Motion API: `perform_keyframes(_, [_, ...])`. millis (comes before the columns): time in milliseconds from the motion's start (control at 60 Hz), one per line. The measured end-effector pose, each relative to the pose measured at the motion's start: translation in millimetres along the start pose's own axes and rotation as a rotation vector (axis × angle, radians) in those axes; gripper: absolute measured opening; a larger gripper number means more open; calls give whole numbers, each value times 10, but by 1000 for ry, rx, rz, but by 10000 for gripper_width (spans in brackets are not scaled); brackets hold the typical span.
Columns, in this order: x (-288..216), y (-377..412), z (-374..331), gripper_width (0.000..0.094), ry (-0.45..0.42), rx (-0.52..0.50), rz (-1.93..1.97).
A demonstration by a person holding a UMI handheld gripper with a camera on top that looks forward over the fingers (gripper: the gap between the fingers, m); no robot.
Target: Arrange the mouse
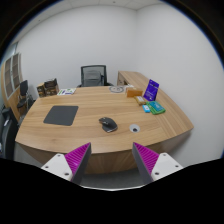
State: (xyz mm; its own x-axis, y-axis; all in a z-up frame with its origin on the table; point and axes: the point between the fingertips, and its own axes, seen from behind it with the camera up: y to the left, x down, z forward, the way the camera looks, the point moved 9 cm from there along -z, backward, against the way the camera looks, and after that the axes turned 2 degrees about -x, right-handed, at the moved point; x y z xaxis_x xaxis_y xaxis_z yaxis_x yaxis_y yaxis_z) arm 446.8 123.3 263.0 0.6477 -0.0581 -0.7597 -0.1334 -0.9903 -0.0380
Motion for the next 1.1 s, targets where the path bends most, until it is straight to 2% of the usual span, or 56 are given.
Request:
perform_keyframes(367, [-38,-38,678,851,16,-41,-27])
perform_keyframes(1100, [-245,-80,2765,850,35,-85,-134])
